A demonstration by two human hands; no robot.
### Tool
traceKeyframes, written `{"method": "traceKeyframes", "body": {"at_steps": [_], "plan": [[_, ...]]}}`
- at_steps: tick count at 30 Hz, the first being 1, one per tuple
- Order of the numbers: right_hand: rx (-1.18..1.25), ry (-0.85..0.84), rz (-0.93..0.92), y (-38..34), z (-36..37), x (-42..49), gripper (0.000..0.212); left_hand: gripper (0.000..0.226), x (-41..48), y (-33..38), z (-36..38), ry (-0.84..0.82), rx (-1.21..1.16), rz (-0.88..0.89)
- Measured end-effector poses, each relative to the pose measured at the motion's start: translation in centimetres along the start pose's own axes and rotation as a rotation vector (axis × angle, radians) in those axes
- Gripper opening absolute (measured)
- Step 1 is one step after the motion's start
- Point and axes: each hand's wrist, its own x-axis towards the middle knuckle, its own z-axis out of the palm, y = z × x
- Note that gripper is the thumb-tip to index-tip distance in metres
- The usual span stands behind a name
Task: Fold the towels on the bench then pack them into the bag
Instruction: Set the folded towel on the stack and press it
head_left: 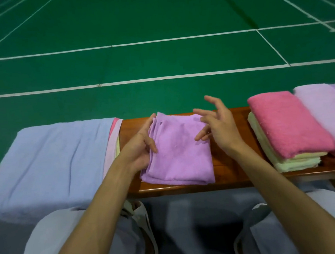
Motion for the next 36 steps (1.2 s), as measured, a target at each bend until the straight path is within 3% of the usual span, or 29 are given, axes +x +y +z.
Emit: {"method": "traceKeyframes", "body": {"at_steps": [3,7,9,11,15,17,20,23,26,30,36], "plan": [[-0.214,0.021,-0.064,1.3,0.1,-0.3,0.061,0.111,-0.4,0.3,-0.7,0.053,0.059,0.018],[-0.447,0.081,-0.174,1.8,0.4,-0.8,0.056,0.052,-0.5,0.0,-2.0,0.131,0.193,0.095],[-0.557,0.117,-0.244,1.8,0.3,-0.8,0.051,0.06,-0.4,0.0,-2.4,0.165,0.308,0.14],[-0.614,0.119,-0.299,2.0,0.0,-0.8,0.048,0.074,-0.9,-0.4,-2.1,0.247,0.571,0.243],[-0.95,-0.003,-0.5,2.5,0.5,-0.6,0.066,0.078,-2.0,-2.5,-0.1,0.293,1.518,0.657],[-1.131,-0.131,-0.543,3.0,1.7,-1.1,0.069,0.069,-0.9,-3.5,0.9,0.24,1.69,0.745],[-1.229,-0.316,-0.451,4.5,3.4,-2.0,0.071,0.066,1.4,-4.9,1.3,0.154,1.762,0.722],[-1.28,-0.387,-0.398,5.9,3.5,-2.0,0.072,0.072,2.7,-6.1,0.6,0.109,1.753,0.589],[-1.29,-0.384,-0.397,5.9,2.8,-1.3,0.075,0.077,2.7,-6.0,-0.1,0.14,1.739,0.543],[-1.258,-0.277,-0.242,6.5,-0.9,0.5,0.093,0.073,2.6,-5.1,-2.7,0.228,1.782,0.475],[-1.285,-0.248,-0.212,6.9,-1.9,0.9,0.078,0.073,2.6,-5.2,-3.1,0.22,1.734,0.475]]}}
